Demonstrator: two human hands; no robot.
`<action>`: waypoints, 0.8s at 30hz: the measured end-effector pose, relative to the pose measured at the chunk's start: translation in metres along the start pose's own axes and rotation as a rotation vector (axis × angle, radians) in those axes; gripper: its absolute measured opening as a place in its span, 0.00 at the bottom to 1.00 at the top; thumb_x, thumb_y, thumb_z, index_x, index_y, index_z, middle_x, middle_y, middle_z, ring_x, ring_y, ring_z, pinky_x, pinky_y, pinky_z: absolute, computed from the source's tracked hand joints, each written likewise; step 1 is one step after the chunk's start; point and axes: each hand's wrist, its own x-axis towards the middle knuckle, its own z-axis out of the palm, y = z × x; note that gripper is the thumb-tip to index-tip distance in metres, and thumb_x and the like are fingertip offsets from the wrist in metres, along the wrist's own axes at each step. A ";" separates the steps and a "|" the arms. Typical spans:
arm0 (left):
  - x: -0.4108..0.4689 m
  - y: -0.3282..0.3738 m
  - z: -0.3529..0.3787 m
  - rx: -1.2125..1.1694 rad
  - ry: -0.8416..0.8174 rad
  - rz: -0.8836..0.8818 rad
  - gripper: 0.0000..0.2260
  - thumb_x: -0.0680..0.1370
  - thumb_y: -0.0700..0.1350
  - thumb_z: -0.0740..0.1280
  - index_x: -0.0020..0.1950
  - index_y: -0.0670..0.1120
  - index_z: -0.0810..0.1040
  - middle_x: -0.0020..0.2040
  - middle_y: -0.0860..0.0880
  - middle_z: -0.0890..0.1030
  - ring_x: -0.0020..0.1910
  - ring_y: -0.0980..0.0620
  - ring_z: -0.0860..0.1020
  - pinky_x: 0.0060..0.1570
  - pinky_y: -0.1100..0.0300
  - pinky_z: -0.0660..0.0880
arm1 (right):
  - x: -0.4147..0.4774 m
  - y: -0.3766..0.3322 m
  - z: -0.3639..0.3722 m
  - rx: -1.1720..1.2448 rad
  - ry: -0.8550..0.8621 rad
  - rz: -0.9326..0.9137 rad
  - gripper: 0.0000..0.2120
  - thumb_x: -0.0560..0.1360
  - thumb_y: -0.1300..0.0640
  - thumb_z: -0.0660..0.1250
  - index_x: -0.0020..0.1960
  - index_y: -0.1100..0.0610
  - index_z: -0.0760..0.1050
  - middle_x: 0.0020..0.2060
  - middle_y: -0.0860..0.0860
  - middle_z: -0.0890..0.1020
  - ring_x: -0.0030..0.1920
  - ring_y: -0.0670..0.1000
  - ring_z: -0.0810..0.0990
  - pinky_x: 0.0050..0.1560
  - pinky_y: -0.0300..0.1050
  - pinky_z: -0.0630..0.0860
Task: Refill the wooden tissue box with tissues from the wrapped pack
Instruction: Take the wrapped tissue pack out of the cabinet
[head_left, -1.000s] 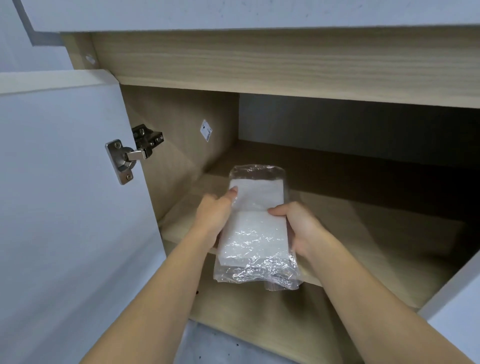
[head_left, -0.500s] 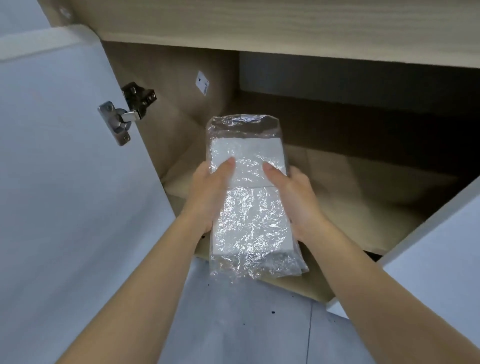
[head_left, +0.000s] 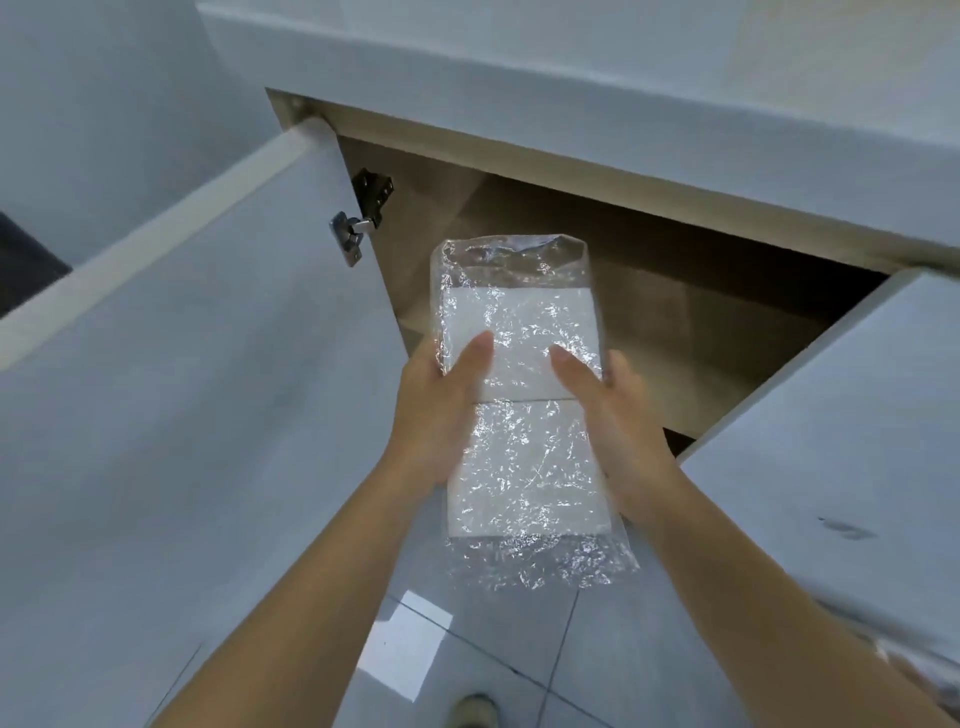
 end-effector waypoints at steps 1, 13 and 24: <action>-0.010 0.010 -0.001 -0.001 0.014 -0.009 0.05 0.79 0.45 0.65 0.53 0.49 0.78 0.46 0.52 0.84 0.39 0.59 0.83 0.36 0.67 0.79 | -0.010 -0.009 0.002 0.003 0.001 0.009 0.12 0.76 0.49 0.65 0.57 0.52 0.73 0.46 0.42 0.80 0.46 0.41 0.78 0.41 0.37 0.72; -0.098 0.145 0.021 -0.013 0.053 -0.012 0.08 0.77 0.45 0.67 0.55 0.47 0.78 0.52 0.46 0.84 0.52 0.46 0.82 0.57 0.45 0.76 | -0.102 -0.129 -0.021 0.052 -0.004 0.031 0.14 0.74 0.49 0.67 0.57 0.54 0.74 0.51 0.53 0.82 0.49 0.52 0.83 0.52 0.52 0.79; -0.113 0.244 0.056 -0.055 -0.016 0.077 0.09 0.77 0.45 0.67 0.57 0.45 0.78 0.51 0.47 0.84 0.51 0.48 0.82 0.55 0.50 0.78 | -0.124 -0.231 -0.042 0.070 0.051 -0.064 0.07 0.74 0.49 0.67 0.46 0.52 0.74 0.46 0.54 0.81 0.50 0.57 0.81 0.55 0.56 0.77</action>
